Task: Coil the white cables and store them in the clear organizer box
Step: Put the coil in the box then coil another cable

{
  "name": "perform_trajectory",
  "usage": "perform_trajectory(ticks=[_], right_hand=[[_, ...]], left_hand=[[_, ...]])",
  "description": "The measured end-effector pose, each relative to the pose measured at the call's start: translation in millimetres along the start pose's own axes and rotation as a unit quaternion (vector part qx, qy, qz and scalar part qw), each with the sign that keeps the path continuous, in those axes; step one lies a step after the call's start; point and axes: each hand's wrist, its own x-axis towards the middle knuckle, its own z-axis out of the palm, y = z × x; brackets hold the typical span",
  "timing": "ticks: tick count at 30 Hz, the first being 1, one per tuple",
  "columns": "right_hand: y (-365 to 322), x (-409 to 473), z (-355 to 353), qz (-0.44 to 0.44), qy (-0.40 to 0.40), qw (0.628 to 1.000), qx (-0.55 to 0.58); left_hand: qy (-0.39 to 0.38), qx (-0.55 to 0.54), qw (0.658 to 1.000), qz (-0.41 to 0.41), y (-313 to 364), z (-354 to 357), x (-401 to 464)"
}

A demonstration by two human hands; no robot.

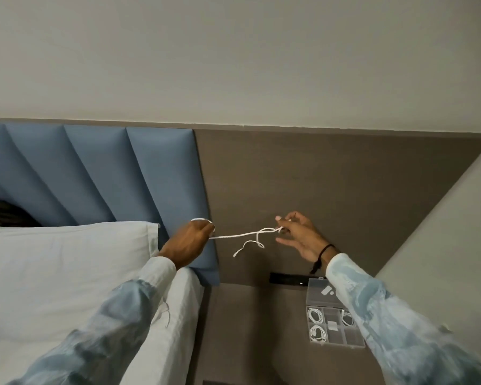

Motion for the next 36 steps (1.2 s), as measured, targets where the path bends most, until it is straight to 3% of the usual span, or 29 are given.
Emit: perform_trajectory(ticks=[2, 4, 8, 11, 15, 18, 22, 24, 25, 26, 29, 30, 31, 33, 36], right_hand=[[-10.7, 3.8, -10.9, 0.013, -0.006, 1.000, 0.017], [-16.2, 6.5, -19.9, 0.017, -0.010, 1.000, -0.014], [-11.2, 7.7, -11.5, 0.011, -0.032, 0.986, -0.164], [4.0, 5.5, 21.2, -0.018, -0.105, 0.962, -0.252], [34.0, 4.7, 69.5, -0.067, -0.203, 0.932, -0.293], [51.9, 13.0, 89.2, -0.063, -0.145, 0.959, -0.236], [61.3, 21.8, 100.5, -0.016, -0.076, 0.982, -0.173], [66.1, 18.7, 104.6, -0.019, -0.096, 0.974, -0.203], [68.0, 15.2, 105.3, -0.035, -0.104, 0.965, -0.240], [70.1, 12.2, 104.5, -0.064, -0.110, 0.950, -0.284], [66.3, 3.9, 90.4, -0.164, -0.140, 0.895, -0.391], [61.7, 2.5, 83.7, -0.187, -0.150, 0.883, -0.404], [54.7, 1.6, 76.2, -0.204, -0.151, 0.876, -0.409], [37.4, 2.8, 59.7, -0.242, -0.128, 0.873, -0.404], [9.3, 9.4, 37.4, -0.310, -0.076, 0.850, -0.420]], left_hand=[[0.000, 0.082, 0.996, 0.042, -5.7, 12.5, -13.3], [-0.024, 0.086, 0.996, 0.006, -13.5, 21.8, -26.4], [-0.109, -0.081, 0.983, -0.121, -17.0, 23.1, -33.5], [-0.141, -0.269, 0.932, -0.200, -2.8, 16.5, -18.9], [-0.149, -0.530, 0.781, -0.294, 23.0, 3.8, 8.7], [-0.107, -0.680, 0.666, -0.288, 29.0, -7.2, 26.7], [0.024, -0.846, 0.451, -0.283, 34.5, -23.2, 50.5], [0.138, -0.869, 0.381, -0.284, 33.8, -25.5, 64.8], [0.191, -0.852, 0.398, -0.282, 33.1, -25.8, 70.8], [0.242, -0.807, 0.462, -0.276, 31.7, -24.6, 74.2], [0.313, -0.493, 0.785, -0.206, 18.5, -13.7, 68.0], [0.291, -0.378, 0.865, -0.155, 11.3, -9.1, 62.0], [0.247, -0.285, 0.921, -0.103, 3.9, -5.2, 55.0], [0.123, -0.180, 0.975, -0.039, -6.3, 2.8, 41.0], [0.008, -0.231, 0.969, -0.091, 7.7, 12.2, 26.3]])
